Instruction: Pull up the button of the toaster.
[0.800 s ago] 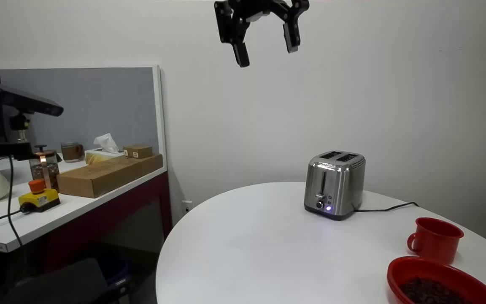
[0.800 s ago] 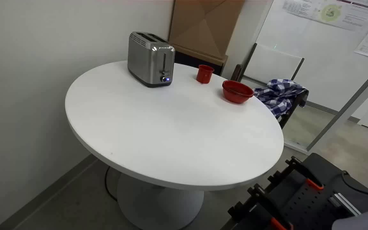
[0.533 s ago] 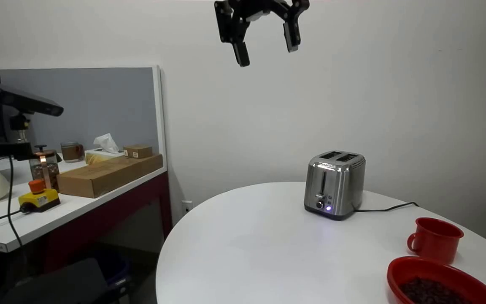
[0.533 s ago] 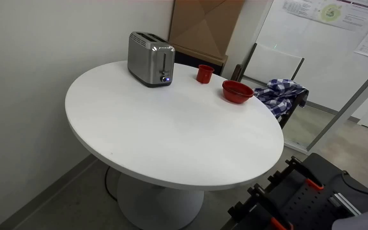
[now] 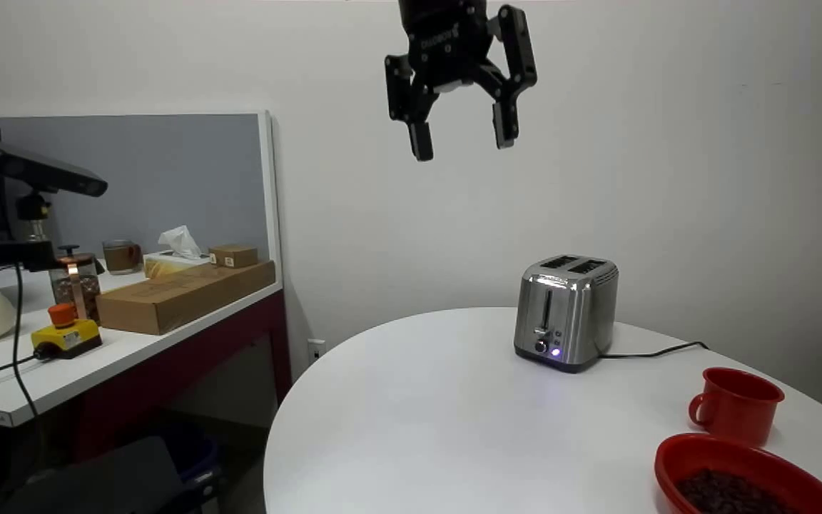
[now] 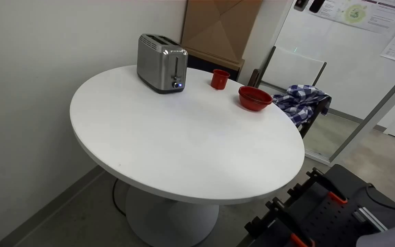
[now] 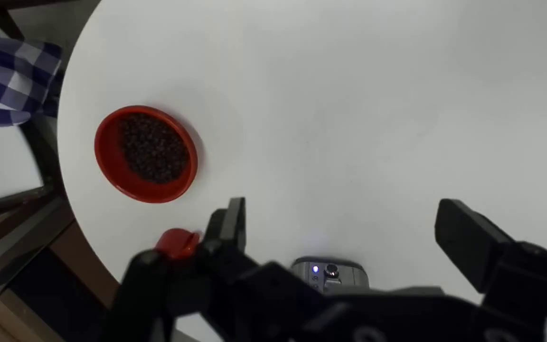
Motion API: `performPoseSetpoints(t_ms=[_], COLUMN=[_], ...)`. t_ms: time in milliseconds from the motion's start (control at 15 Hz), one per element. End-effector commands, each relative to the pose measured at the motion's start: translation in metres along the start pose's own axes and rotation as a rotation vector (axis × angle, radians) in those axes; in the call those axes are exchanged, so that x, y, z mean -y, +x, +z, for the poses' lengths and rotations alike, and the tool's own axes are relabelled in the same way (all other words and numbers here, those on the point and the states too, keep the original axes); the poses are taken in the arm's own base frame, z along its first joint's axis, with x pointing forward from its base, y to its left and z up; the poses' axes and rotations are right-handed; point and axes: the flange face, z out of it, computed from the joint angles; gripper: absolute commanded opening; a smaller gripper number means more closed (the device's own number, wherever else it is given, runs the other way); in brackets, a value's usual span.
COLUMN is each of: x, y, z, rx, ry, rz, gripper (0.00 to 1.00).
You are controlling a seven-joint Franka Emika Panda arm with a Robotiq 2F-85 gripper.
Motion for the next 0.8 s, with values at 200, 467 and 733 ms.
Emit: performPoseSetpoints(t_ms=[200,467,733], x=[-0.026,-0.029,-0.024], y=[0.075,0.113,0.142], z=[0.084,0.142,0.196], rx=[0.114,0.098,0.065], ry=[0.010,-0.021,-0.047], rz=[-0.092,-0.125,-0.159], gripper=[1.00,1.00,1.00])
